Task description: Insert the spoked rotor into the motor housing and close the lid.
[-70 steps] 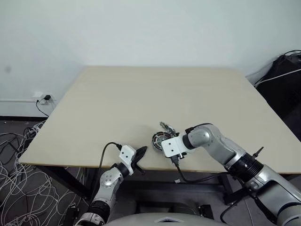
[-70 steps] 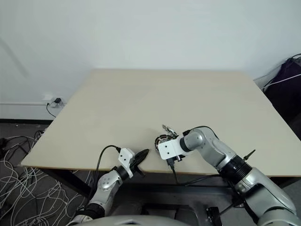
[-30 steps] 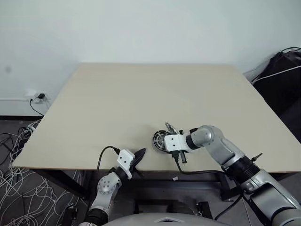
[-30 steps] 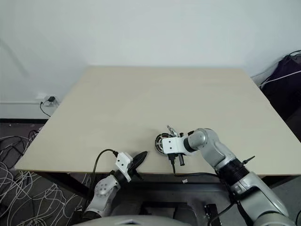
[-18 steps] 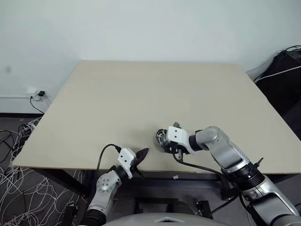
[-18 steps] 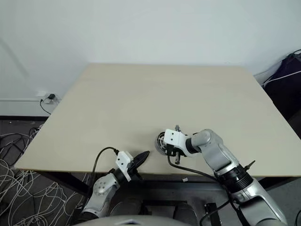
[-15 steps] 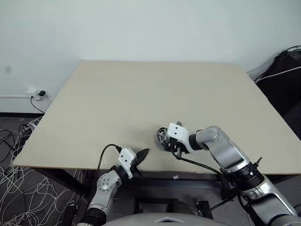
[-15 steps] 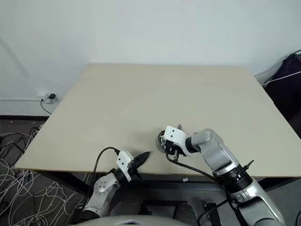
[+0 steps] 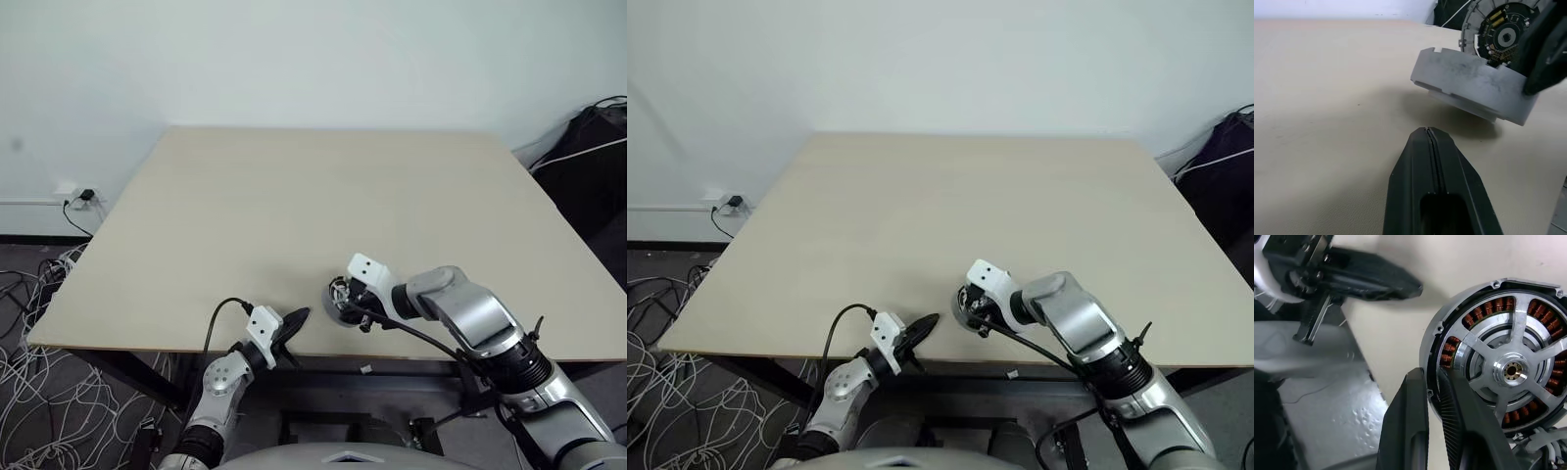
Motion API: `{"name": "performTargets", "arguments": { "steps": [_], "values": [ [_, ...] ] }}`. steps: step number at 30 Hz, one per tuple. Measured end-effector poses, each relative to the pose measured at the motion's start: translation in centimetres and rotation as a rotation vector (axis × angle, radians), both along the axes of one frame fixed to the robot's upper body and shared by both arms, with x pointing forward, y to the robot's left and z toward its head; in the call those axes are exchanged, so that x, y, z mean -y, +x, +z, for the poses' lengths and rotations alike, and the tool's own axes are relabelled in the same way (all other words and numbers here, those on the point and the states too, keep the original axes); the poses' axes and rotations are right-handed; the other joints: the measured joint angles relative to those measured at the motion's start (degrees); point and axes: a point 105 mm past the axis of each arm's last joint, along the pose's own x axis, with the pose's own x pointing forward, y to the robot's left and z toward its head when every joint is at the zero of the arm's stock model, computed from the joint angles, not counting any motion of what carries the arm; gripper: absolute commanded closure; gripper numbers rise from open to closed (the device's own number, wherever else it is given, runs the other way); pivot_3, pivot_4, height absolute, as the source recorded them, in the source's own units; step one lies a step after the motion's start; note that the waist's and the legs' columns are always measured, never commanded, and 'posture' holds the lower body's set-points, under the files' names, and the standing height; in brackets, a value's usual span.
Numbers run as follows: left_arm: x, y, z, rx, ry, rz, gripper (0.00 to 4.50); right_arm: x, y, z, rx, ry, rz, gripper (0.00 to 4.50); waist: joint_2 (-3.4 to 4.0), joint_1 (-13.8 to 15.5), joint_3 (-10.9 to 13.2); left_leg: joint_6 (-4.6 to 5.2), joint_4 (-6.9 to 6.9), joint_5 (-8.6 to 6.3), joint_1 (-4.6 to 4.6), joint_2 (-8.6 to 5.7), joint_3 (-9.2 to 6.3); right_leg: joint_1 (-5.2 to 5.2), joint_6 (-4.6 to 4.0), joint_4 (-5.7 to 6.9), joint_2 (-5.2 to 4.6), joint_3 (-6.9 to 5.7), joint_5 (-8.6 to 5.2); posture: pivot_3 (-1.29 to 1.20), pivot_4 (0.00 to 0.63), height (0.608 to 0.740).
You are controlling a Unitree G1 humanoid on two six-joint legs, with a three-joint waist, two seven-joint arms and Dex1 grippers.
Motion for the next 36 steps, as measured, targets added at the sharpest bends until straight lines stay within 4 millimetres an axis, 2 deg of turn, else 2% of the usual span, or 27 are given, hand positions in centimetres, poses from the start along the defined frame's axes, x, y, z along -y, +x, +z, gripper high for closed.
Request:
{"name": "performTargets", "arguments": {
  "steps": [11,13,16,20,24,28,33,36],
  "values": [
    [-0.1,-1.1,0.1,-0.004,-0.002,0.008,4.50,-2.3,0.3,-1.4,0.007,0.012,0.001,4.39,0.01,-0.62,-0.01,0.01,0.09,0.00,0.08,0.00,0.00,0.10,0.02,0.08,0.03,0.01,0.02,0.00,0.000,0.740],
    [-0.1,-1.0,0.1,-0.001,0.000,0.007,4.50,-2.5,0.5,-1.4,0.014,0.015,-0.002,3.67,0.01,-0.77,-0.01,0.01,0.11,0.01,0.11,0.01,0.00,0.13,0.02,0.11,0.06,0.01,0.02,0.00,0.000,0.740],
    [0.0,-0.4,0.5,0.015,0.001,0.001,4.50,-3.7,0.8,-0.9,0.043,0.050,0.013,2.94,0.01,-1.06,-0.02,0.00,0.12,0.02,0.21,0.03,0.00,0.24,0.03,0.12,0.11,0.01,0.03,0.00,0.000,0.740],
    [0.1,-0.2,0.6,0.018,0.001,0.000,4.50,-3.9,1.0,-1.0,0.049,0.053,0.002,1.66,0.01,-1.26,-0.03,0.04,0.14,0.00,0.41,0.00,-0.01,0.51,0.04,0.06,0.09,-0.02,0.03,0.00,0.000,0.740],
    [0.0,-0.6,0.2,-0.007,0.003,0.010,4.50,-4.6,0.8,-0.7,0.048,0.087,0.022,1.66,0.01,-1.77,-0.03,0.03,0.15,0.00,0.43,0.02,-0.02,0.52,0.06,0.07,0.10,-0.02,0.04,0.00,0.000,0.740],
    [-0.2,-0.9,0.2,-0.009,0.004,0.022,4.50,-5.7,0.3,0.8,0.062,0.159,0.061,1.66,0.02,-2.07,-0.03,0.02,0.15,0.00,0.43,0.03,-0.03,0.52,0.06,0.08,0.10,-0.01,0.04,0.00,0.000,0.740],
    [-0.3,-1.3,0.3,-0.006,0.001,0.024,4.50,-7.1,-0.4,3.8,0.088,0.289,0.099,1.66,0.02,-2.06,-0.03,0.02,0.15,0.00,0.43,0.02,-0.04,0.52,0.06,0.08,0.07,-0.02,0.04,0.00,0.000,0.740],
    [-0.5,-1.8,0.3,-0.012,0.004,0.025,4.50,-8.2,-1.3,6.9,0.118,0.439,0.144,1.66,0.02,-2.08,-0.03,0.01,0.15,-0.01,0.43,0.03,-0.06,0.52,0.06,0.07,0.06,-0.02,0.04,0.00,0.000,0.740]
  ]
}}
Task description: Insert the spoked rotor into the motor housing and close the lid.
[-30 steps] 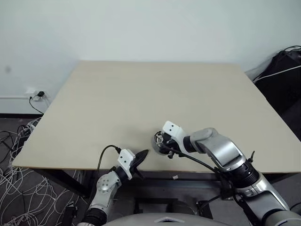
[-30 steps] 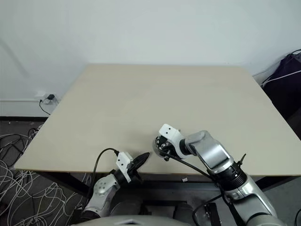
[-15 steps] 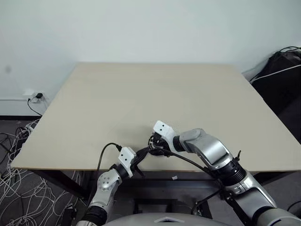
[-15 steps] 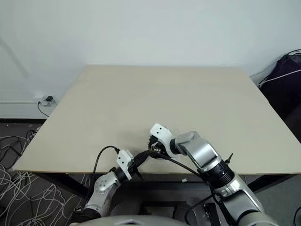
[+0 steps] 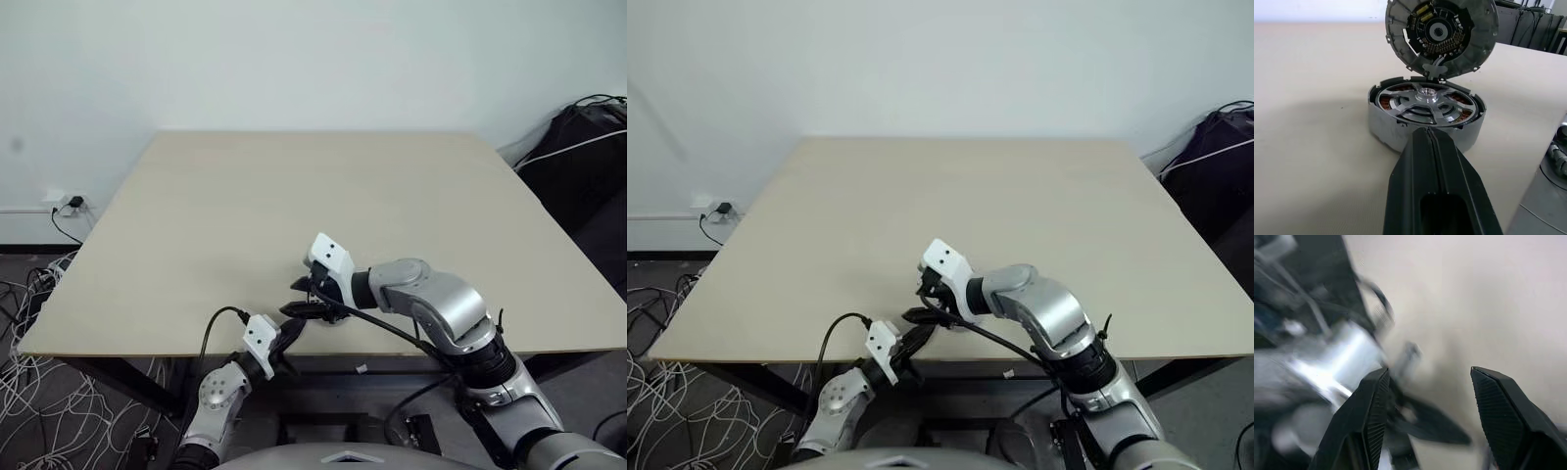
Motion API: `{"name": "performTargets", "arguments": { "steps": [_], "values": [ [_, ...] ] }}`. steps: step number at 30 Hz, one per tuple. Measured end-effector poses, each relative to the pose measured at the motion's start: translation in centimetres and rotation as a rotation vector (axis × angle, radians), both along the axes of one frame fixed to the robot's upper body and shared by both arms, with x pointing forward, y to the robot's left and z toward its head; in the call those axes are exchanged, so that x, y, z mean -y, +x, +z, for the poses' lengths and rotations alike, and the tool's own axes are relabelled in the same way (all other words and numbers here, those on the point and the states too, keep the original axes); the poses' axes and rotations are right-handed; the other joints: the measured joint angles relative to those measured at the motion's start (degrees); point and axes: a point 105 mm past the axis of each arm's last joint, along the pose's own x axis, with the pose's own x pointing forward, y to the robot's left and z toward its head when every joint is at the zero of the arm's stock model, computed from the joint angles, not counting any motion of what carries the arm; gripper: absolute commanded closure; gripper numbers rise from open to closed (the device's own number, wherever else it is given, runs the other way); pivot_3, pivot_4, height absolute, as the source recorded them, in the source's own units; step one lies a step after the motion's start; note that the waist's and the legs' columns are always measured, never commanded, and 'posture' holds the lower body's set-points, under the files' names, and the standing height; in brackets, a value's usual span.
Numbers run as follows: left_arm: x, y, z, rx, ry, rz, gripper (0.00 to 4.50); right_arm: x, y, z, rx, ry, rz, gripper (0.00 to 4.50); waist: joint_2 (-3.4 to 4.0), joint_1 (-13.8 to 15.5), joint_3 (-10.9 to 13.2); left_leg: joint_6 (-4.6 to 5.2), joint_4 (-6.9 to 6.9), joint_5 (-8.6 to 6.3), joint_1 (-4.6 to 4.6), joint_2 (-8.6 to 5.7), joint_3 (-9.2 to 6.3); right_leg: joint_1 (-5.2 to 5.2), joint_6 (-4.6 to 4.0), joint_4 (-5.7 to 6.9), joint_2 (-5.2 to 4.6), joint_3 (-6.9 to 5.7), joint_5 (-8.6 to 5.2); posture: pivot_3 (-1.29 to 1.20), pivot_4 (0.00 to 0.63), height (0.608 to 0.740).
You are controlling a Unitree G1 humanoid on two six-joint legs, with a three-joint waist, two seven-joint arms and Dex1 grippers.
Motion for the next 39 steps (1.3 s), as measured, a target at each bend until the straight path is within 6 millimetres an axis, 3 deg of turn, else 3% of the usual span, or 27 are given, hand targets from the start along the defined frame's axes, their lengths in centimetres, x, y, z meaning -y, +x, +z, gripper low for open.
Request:
{"name": "performTargets", "arguments": {
  "steps": [3,7,10,12,16,21,24,30,34,39],
  "values": [
    [-0.1,-0.2,0.2,0.002,0.001,-0.001,4.50,-0.2,0.2,2.4,0.077,0.101,-0.011,1.66,0.00,0.08,0.00,-0.10,0.00,-0.06,0.01,-0.03,0.00,0.04,0.04,0.00,-0.04,0.00,0.02,0.00,0.000,0.740],
    [-0.2,0.2,0.3,-0.004,0.004,-0.002,4.50,1.5,3.1,3.7,0.274,0.090,-0.190,2.85,0.00,0.09,0.00,-0.12,0.05,-0.05,0.03,-0.06,0.03,0.06,0.13,0.02,-0.03,0.00,0.07,0.00,0.000,0.740],
    [-0.3,1.3,0.5,0.006,0.009,-0.004,4.50,4.3,6.3,3.6,0.437,-0.004,-0.394,3.84,0.00,0.15,-0.02,-0.01,0.06,0.06,0.06,-0.07,0.05,0.10,0.15,0.03,0.03,0.00,0.09,0.00,0.000,0.740],
    [-0.5,1.8,0.2,-0.002,0.011,0.001,4.50,6.9,8.1,2.9,0.505,-0.087,-0.538,4.49,-0.01,0.01,-0.03,0.00,0.06,0.07,0.08,-0.06,0.08,0.11,0.15,0.01,0.08,0.04,0.09,0.00,0.000,0.740],
    [-0.8,2.0,-0.7,-0.014,0.019,0.001,4.50,11.6,9.7,0.4,0.552,-0.255,-0.717,4.49,0.00,-0.13,-0.03,0.01,0.04,0.08,0.12,-0.02,0.10,0.18,0.13,-0.03,0.16,0.08,0.08,0.00,0.000,0.740],
    [-1.0,2.1,-1.0,0.006,0.021,0.000,4.50,15.6,8.9,-4.2,0.497,-0.440,-0.761,4.49,0.05,-0.04,-0.05,0.06,0.04,0.06,0.49,0.02,0.13,0.54,0.10,-0.02,0.14,0.12,0.04,0.00,0.000,0.740],
    [-1.3,2.0,-1.1,0.015,0.023,0.005,4.50,15.9,7.2,-6.8,0.422,-0.452,-0.707,4.49,0.10,-0.30,-0.07,0.05,0.04,0.06,0.57,0.06,0.13,0.54,0.12,0.01,0.17,0.21,0.03,0.00,0.000,0.740],
    [-1.5,1.3,-1.1,0.022,0.019,0.001,4.50,15.1,6.0,-8.5,0.352,-0.390,-0.688,4.49,0.10,-0.44,-0.08,0.09,0.03,0.04,0.58,0.05,0.13,0.51,0.11,0.01,0.16,0.29,0.04,0.00,0.000,0.740],
    [-1.5,0.9,-1.0,0.023,0.016,0.002,4.50,14.5,5.6,-8.6,0.331,-0.317,-0.697,4.49,0.09,-0.28,-0.08,0.11,0.00,0.02,0.57,0.04,0.14,0.49,0.09,-0.01,0.15,0.30,0.03,0.00,0.000,0.740],
    [-1.5,0.8,-1.0,0.018,0.015,0.002,4.50,12.1,4.8,-7.8,0.314,-0.161,-0.620,4.49,0.09,-0.31,-0.08,0.10,0.00,0.02,0.57,0.05,0.14,0.48,0.10,0.00,0.14,0.30,0.03,0.00,0.000,0.740]
  ]
}}
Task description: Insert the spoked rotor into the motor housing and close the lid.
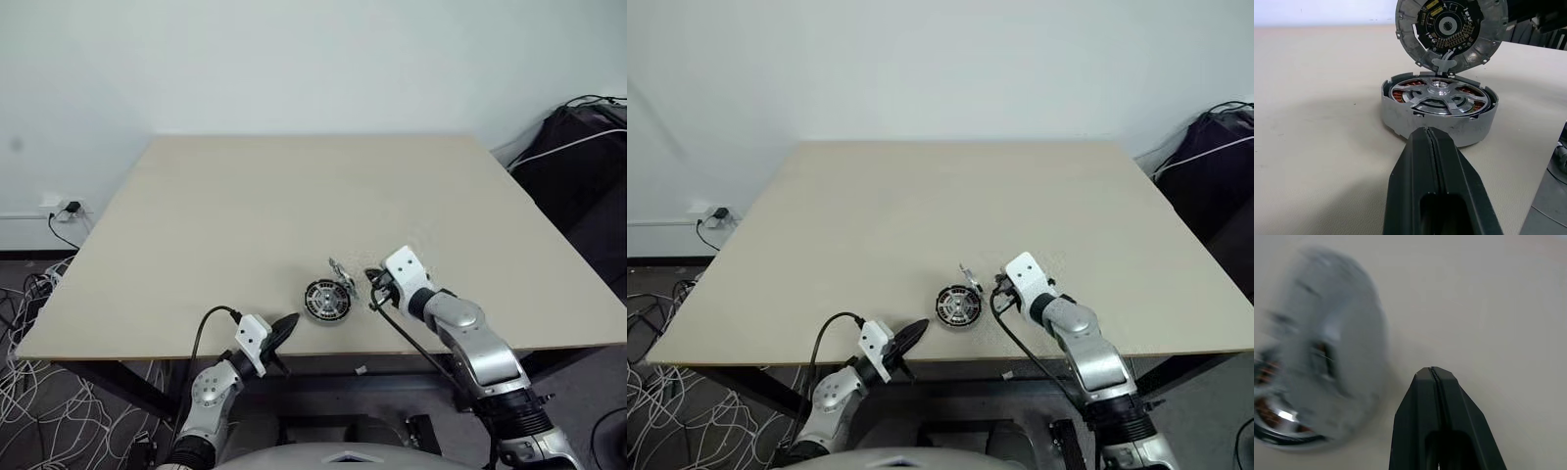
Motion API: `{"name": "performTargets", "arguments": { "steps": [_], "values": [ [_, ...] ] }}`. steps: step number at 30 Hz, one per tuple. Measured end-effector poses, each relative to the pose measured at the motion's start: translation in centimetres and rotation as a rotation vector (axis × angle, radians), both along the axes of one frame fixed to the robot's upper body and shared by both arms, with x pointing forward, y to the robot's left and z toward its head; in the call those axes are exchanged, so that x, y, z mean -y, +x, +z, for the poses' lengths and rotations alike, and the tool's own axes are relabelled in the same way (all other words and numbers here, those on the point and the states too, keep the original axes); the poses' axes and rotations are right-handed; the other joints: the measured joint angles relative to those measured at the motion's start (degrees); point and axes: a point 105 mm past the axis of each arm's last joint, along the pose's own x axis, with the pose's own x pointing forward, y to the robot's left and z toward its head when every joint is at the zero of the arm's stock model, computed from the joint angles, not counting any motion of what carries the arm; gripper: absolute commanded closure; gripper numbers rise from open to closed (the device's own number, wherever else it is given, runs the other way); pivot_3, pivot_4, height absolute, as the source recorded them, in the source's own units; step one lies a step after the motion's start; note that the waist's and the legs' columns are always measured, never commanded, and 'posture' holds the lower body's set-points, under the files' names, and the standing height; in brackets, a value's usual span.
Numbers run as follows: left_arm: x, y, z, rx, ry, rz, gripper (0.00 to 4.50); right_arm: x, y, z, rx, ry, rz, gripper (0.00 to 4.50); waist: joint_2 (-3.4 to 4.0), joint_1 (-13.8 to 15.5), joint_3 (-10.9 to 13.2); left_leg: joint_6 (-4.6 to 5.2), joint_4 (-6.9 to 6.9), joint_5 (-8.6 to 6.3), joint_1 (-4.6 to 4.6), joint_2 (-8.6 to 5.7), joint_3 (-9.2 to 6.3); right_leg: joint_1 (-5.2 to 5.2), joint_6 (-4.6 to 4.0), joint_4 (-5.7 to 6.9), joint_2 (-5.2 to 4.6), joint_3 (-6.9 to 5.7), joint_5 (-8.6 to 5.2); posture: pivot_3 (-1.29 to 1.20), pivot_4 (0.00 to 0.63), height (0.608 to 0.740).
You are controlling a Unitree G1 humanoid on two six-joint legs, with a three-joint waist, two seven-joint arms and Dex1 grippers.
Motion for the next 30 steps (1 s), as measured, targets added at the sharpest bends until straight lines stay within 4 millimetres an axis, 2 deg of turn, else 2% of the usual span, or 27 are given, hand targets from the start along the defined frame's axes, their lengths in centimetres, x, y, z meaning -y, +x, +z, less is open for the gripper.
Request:
{"name": "performTargets", "arguments": {
  "steps": [8,14,21,30],
  "values": [
    [0.4,-0.3,0.1,-0.026,-0.006,-0.012,4.50,-1.9,-0.4,0.9,0.034,0.107,0.081,4.49,-0.01,0.15,0.02,0.00,-0.01,0.00,-0.01,-0.01,0.00,-0.02,0.00,-0.01,-0.01,0.00,0.00,0.00,0.000,0.740],
    [0.4,-0.2,0.1,-0.033,-0.005,-0.010,4.50,-2.4,-0.7,0.9,0.019,0.139,0.110,4.49,-0.02,0.29,0.02,-0.01,-0.01,-0.01,-0.01,-0.01,0.00,-0.03,0.00,0.00,-0.02,0.00,0.00,0.00,0.000,0.740],
    [0.3,0.0,0.0,-0.022,0.000,-0.013,4.50,-4.0,-2.2,-0.6,-0.072,0.156,0.203,4.49,-0.01,0.39,0.01,-0.01,-0.01,-0.01,-0.01,-0.02,0.00,-0.02,0.00,0.02,-0.06,-0.01,0.01,0.00,0.000,0.740],
    [-0.2,1.7,0.1,-0.026,0.006,0.009,4.50,-4.7,-2.9,-2.3,-0.132,0.140,0.223,4.49,-0.04,0.32,0.02,-0.02,-0.01,0.00,-0.01,-0.03,0.00,-0.05,0.02,0.02,0.01,0.03,0.03,0.00,0.000,0.740]
  ]
}}
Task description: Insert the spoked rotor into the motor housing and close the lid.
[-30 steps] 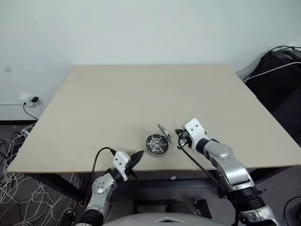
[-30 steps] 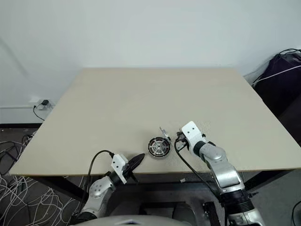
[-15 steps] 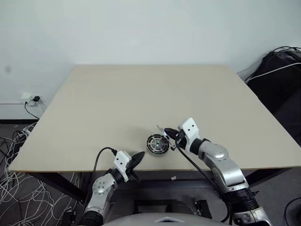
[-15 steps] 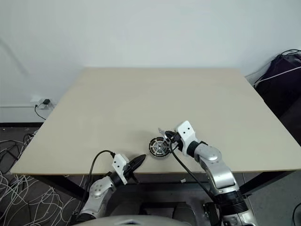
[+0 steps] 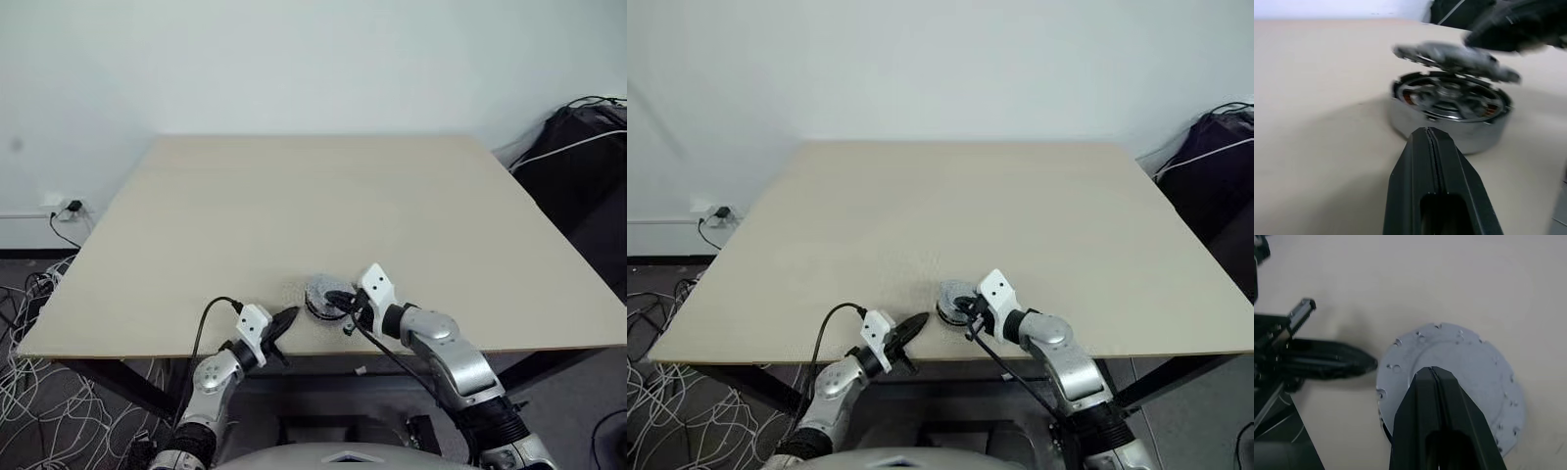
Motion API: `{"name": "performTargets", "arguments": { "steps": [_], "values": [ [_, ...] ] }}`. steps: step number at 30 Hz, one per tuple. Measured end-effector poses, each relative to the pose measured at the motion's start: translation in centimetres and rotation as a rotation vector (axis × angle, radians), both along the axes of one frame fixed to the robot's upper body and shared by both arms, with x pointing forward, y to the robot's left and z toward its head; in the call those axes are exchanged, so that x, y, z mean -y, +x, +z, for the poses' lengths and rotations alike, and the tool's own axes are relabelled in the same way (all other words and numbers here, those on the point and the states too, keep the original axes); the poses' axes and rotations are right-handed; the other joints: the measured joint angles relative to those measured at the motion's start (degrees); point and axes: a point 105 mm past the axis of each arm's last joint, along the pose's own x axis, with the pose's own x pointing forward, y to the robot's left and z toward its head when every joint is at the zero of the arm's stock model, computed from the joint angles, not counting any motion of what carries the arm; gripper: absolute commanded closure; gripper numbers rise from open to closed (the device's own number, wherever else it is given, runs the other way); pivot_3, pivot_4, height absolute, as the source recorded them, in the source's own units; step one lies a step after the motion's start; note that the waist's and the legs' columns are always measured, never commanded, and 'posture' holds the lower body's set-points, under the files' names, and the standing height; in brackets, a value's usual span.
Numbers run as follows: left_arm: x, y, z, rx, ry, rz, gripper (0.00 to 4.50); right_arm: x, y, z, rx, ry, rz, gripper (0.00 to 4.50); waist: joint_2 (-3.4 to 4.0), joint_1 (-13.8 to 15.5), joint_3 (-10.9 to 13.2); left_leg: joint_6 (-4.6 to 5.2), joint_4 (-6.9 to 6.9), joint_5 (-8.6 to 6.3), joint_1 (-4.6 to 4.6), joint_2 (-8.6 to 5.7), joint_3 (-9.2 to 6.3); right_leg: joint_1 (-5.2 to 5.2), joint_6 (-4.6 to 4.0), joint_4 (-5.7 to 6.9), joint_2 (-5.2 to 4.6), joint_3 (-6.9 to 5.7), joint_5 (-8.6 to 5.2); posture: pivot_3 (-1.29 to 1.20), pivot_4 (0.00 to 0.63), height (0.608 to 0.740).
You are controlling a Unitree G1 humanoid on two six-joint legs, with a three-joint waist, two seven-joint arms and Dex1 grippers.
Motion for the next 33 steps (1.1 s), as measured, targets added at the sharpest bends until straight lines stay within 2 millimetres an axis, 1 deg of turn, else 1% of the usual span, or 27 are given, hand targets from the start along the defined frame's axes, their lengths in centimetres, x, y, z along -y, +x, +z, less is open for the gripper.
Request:
{"name": "performTargets", "arguments": {
  "steps": [6,11,15,17,20,22,24,26,32,33],
  "values": [
    [0.0,0.2,-0.1,0.000,0.000,-0.004,4.50,-0.5,-0.3,-1.1,-0.042,0.003,0.004,4.49,0.00,0.12,-0.01,-0.03,0.00,-0.01,0.02,0.00,0.00,0.02,0.01,0.01,-0.02,0.00,0.01,0.00,0.000,0.740],
    [0.0,0.2,-0.1,0.006,-0.004,0.001,4.50,-0.4,-0.5,-1.2,-0.046,0.000,0.007,4.49,0.03,0.12,-0.05,-0.10,0.00,-0.04,0.04,0.01,0.00,0.02,0.02,0.02,-0.01,0.02,0.01,0.00,0.000,0.740],
    [0.1,0.2,-0.1,0.011,-0.005,0.002,4.50,0.2,-1.0,-0.9,-0.037,-0.022,0.038,4.49,0.02,0.15,-0.05,-0.03,0.00,0.00,0.03,-0.01,0.00,0.02,0.02,0.02,-0.02,0.02,0.01,0.00,0.000,0.740],
    [0.0,0.1,-0.1,0.013,-0.004,0.003,4.50,0.3,-1.2,-0.1,-0.016,-0.011,0.060,4.49,0.03,0.14,-0.04,-0.03,0.00,0.00,0.03,0.00,0.00,0.01,0.02,0.01,-0.03,0.02,0.01,0.00,0.000,0.740],
    [-0.1,0.1,-0.1,0.013,-0.002,0.004,4.50,0.2,-0.8,2.4,0.049,0.056,0.082,3.92,0.02,0.12,-0.04,-0.09,0.00,-0.04,0.04,0.02,0.00,0.02,0.03,0.01,-0.01,0.02,0.01,0.00,0.000,0.740],
    [-0.1,0.1,-0.1,0.013,-0.002,0.004,4.50,0.1,-0.2,3.5,0.093,0.063,0.098,3.26,0.00,0.10,-0.03,-0.12,0.01,-0.05,0.04,0.02,0.00,0.03,0.05,0.01,-0.01,0.02,0.02,0.00,0.000,0.740],
    [0.0,0.2,-0.1,0.014,-0.003,0.003,4.50,0.1,0.3,4.2,0.134,0.059,0.112,2.64,-0.01,0.11,-0.02,-0.11,0.01,-0.04,0.03,0.01,0.00,0.02,0.05,0.00,0.00,0.02,0.02,0.00,0.000,0.740],
    [0.0,0.2,-0.1,0.014,-0.004,0.002,4.50,0.2,0.7,4.3,0.157,0.046,0.121,2.00,-0.01,0.19,-0.02,-0.03,0.01,0.00,0.03,0.00,0.00,0.02,0.04,0.00,0.00,0.01,0.02,0.00,0.000,0.740],
    [0.0,0.3,-0.2,0.013,-0.002,0.004,4.50,0.0,1.1,2.7,0.133,0.002,0.227,0.06,0.00,0.11,-0.03,-0.02,0.02,0.01,0.05,-0.01,0.00,0.04,0.04,0.02,0.01,0.02,0.04,0.00,0.000,0.740],
    [0.0,0.3,-0.2,0.013,-0.002,0.004,4.50,0.0,1.2,2.4,0.127,-0.011,0.249,0.03,0.00,0.10,-0.03,-0.02,0.03,0.01,0.06,-0.01,0.00,0.04,0.03,0.02,0.01,0.02,0.04,0.00,0.000,0.740]
  ]
}}
